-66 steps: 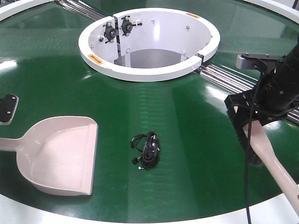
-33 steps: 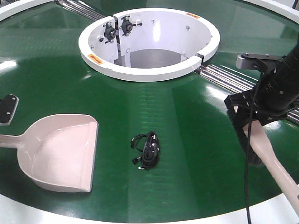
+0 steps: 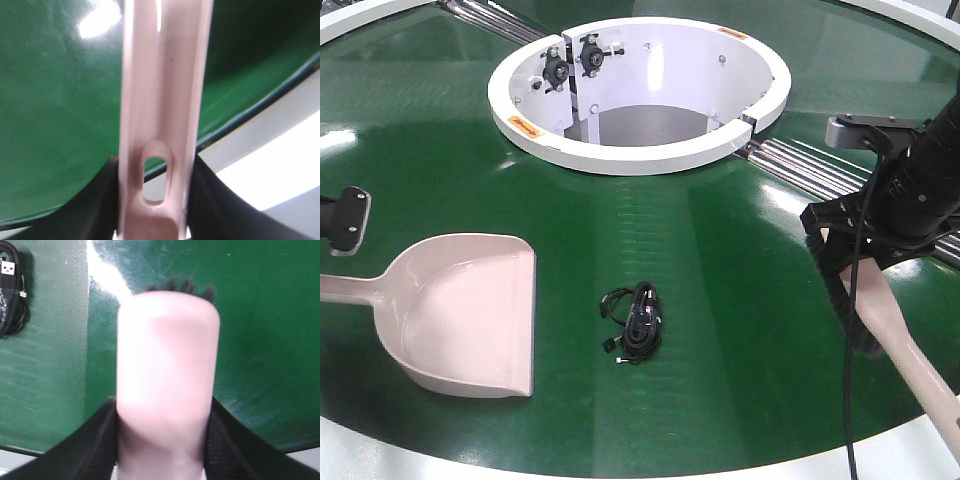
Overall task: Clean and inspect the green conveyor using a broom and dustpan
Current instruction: 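Grasp the pink dustpan handle with the left gripper, then slide the dustpan toward the black cable with the left gripper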
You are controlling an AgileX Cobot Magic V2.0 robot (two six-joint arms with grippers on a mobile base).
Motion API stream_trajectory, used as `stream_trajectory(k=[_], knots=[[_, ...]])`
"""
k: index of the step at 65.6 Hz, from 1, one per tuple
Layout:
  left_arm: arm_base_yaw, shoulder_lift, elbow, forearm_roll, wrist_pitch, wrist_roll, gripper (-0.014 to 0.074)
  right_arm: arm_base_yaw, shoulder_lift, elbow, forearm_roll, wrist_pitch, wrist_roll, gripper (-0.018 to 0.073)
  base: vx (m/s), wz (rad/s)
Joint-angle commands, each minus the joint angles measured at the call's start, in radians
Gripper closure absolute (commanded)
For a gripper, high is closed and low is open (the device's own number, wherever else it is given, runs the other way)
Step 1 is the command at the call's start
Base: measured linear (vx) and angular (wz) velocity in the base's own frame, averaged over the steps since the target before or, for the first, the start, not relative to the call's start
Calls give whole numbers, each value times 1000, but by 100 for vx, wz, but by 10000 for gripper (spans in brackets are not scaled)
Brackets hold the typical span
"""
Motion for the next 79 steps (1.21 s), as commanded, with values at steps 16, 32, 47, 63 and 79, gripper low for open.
stream_trajectory(k=[16, 32, 47, 63, 79], knots=[[-94, -54, -32, 18, 33, -76, 604, -3, -44, -25, 10, 51, -6, 563, 0, 0], [-142, -54, -32, 16, 33, -102, 604, -3, -44, -25, 10, 51, -6, 563, 0, 0], [-175, -54, -32, 13, 33, -145, 604, -3, -44, -25, 10, 51, -6, 563, 0, 0], [-194, -54, -32, -17, 33, -157, 604, -3, -44, -25, 10, 50, -6, 563, 0, 0], [-194, -54, -32, -65, 33, -201, 604, -3, -44, -25, 10, 51, -6, 563, 0, 0]])
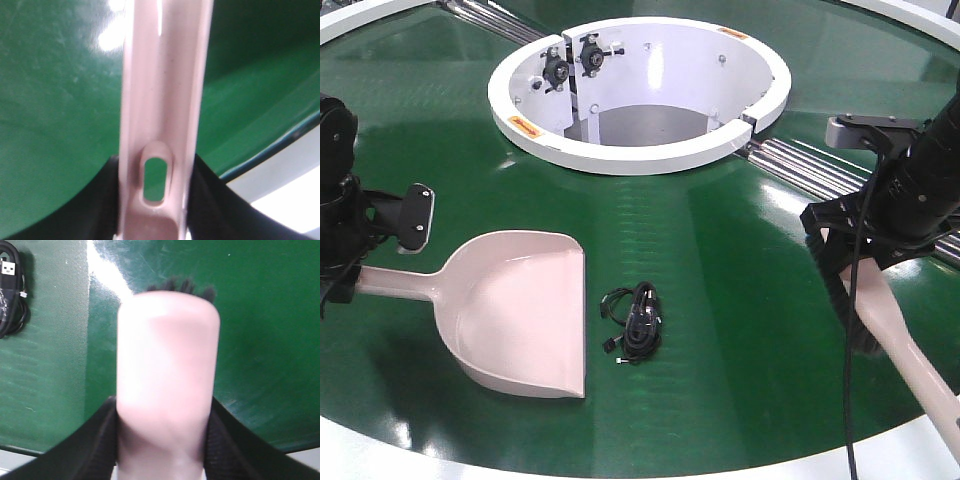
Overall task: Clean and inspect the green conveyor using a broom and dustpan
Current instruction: 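Slide the dustpan toward the black cable with the left gripper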
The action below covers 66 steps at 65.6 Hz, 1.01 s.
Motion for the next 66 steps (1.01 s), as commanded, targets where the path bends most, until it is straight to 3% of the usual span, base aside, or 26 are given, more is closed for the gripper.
stream_trajectory(k=[1, 66], knots=[[-15, -53, -29, -61, 31, -60, 604, -3, -44, -25, 10, 51, -6, 563, 0, 0], [-14, -53, -29, -62, 31, -61, 603, -3, -44, -25, 10, 51, -6, 563, 0, 0]])
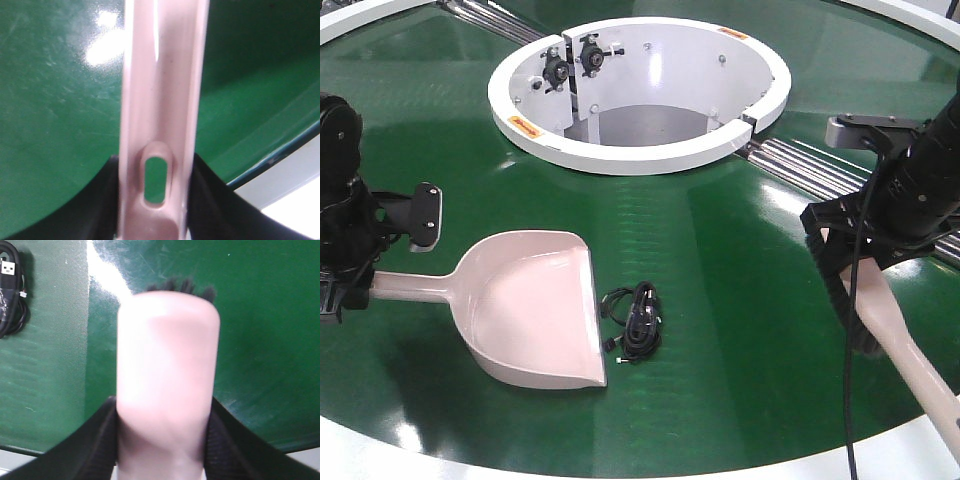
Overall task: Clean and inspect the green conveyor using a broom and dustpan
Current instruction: 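Slide the dustpan toward the black cable with the left gripper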
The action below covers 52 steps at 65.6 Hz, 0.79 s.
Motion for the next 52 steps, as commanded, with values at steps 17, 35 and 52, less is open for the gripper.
stream_trajectory(k=[17, 35, 52], knots=[[-8, -53, -29, -8, 17, -21, 603, -3, -44, -25, 10, 51, -6, 563, 0, 0], [-8, -53, -29, -8, 17, -21, 603, -3, -44, -25, 10, 51, -6, 563, 0, 0], [-8, -53, -29, -8, 17, -21, 603, -3, -44, -25, 10, 51, -6, 563, 0, 0]])
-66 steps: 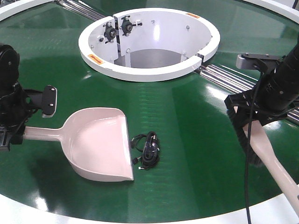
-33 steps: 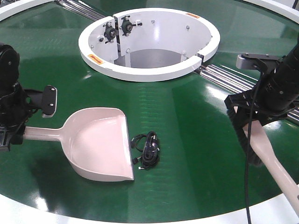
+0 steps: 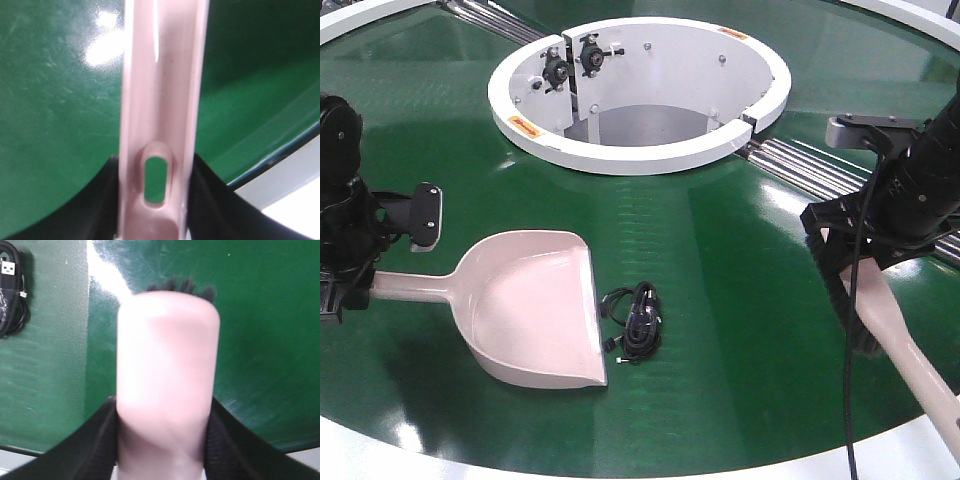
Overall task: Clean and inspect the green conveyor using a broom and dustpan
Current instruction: 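Slide the dustpan toward the black cable with the left gripper, then sweep the black cable into the dustpan with the right-held brush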
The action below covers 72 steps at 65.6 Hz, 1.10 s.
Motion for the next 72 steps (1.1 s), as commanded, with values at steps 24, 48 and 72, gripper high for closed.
stream_trajectory(k=[24, 48, 72], knots=[[-8, -53, -29, -6, 17, -19, 603, -3, -39, -25, 32, -60, -12, 563, 0, 0], [-8, -53, -29, -6, 17, -19, 603, 78, 161, -176, 78, 31, 17, 563, 0, 0], [-8, -53, -29, -6, 17, -19, 603, 226, 380, -333, 84, 52, 55, 563, 0, 0]])
